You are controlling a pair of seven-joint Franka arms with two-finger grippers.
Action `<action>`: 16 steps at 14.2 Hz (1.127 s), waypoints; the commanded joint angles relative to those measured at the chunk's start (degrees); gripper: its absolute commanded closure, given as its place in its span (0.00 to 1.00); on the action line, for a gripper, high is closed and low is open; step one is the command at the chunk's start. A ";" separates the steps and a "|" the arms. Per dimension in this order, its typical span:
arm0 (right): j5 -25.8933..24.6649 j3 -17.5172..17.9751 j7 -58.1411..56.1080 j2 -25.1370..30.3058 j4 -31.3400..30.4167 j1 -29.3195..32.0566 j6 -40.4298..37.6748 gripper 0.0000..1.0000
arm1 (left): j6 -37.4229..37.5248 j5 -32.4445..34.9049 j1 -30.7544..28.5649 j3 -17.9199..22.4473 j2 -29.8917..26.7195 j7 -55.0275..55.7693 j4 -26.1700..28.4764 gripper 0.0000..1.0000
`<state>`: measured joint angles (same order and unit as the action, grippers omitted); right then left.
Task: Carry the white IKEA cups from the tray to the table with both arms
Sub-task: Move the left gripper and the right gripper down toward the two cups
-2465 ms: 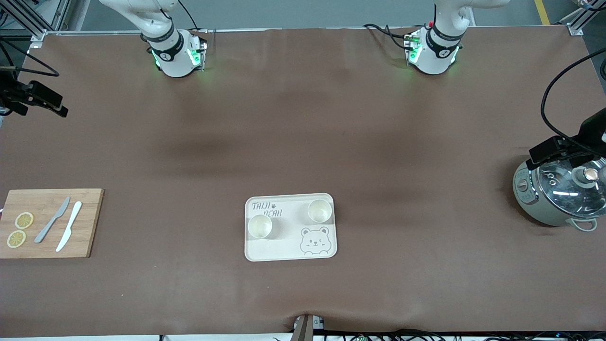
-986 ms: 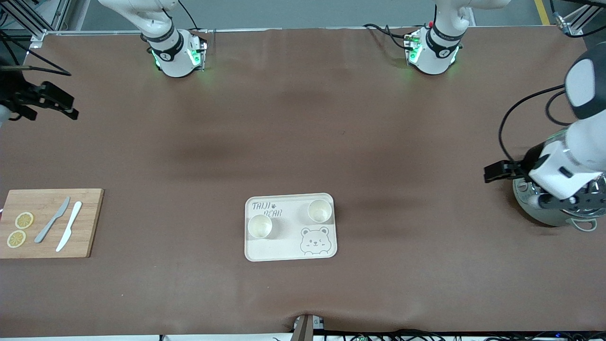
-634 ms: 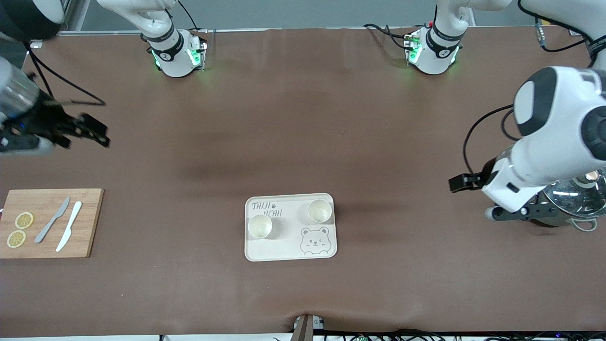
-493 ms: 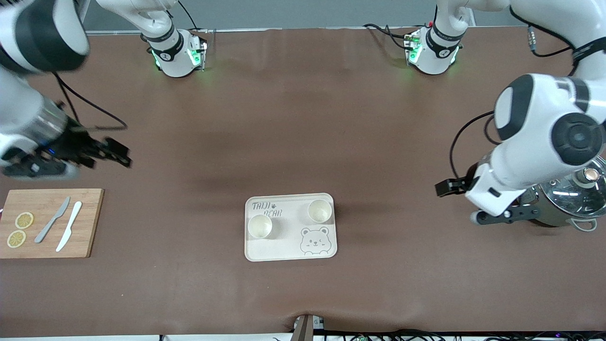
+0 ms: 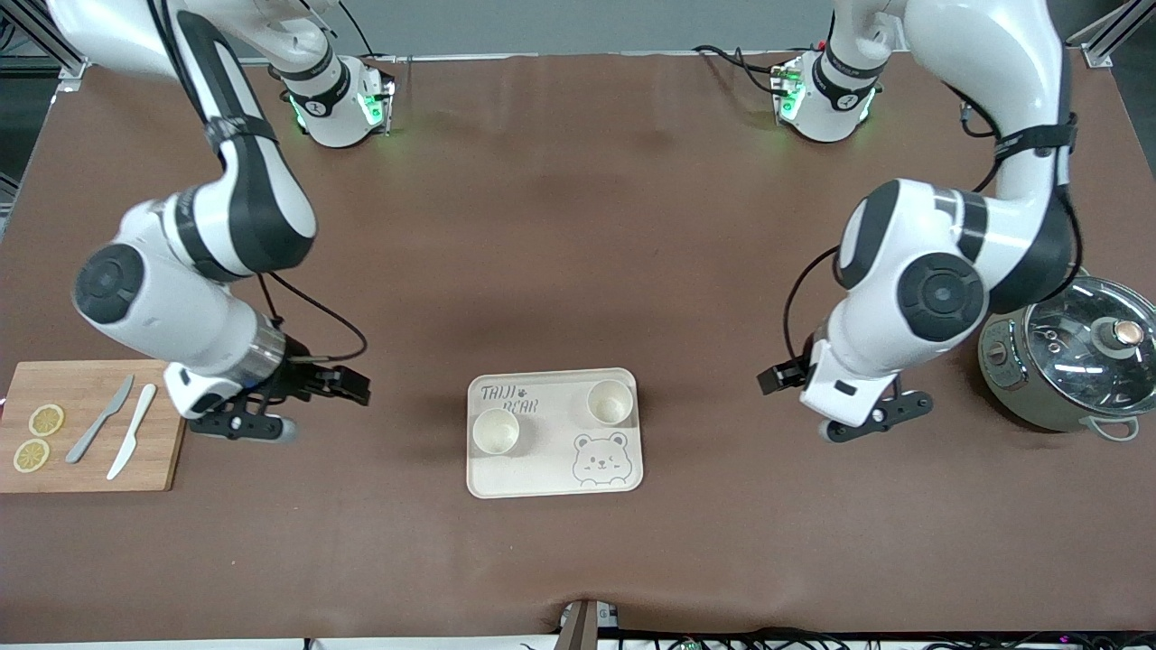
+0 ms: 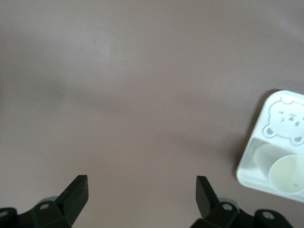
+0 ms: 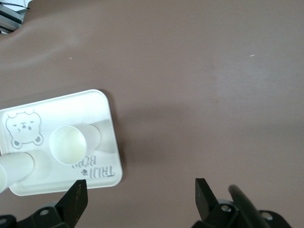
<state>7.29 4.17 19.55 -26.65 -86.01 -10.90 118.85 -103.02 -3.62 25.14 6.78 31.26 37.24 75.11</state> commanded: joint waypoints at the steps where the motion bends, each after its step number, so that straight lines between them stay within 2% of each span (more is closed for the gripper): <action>1: -2.45 -0.57 5.48 -5.51 6.28 -2.71 -0.12 0.00 | -4.63 -3.12 1.05 -0.01 1.52 2.31 -0.67 0.00; 4: -2.63 -0.65 7.60 -8.59 6.55 -4.82 5.07 0.00 | -6.66 -7.45 3.41 -0.01 3.80 3.45 -0.67 0.00; 9: -5.17 -0.74 9.71 -11.67 6.64 -7.11 9.02 0.00 | -16.58 -8.15 7.29 -0.01 8.37 12.22 -0.67 0.00; 16: -5.53 -0.74 10.16 -15.36 7.17 -9.66 11.32 0.00 | -22.13 -8.60 11.68 0.08 14.17 16.54 -0.75 0.00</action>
<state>2.92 3.97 28.31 -39.82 -81.12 -19.24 130.04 -124.01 -11.02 35.22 6.23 43.67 52.32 75.14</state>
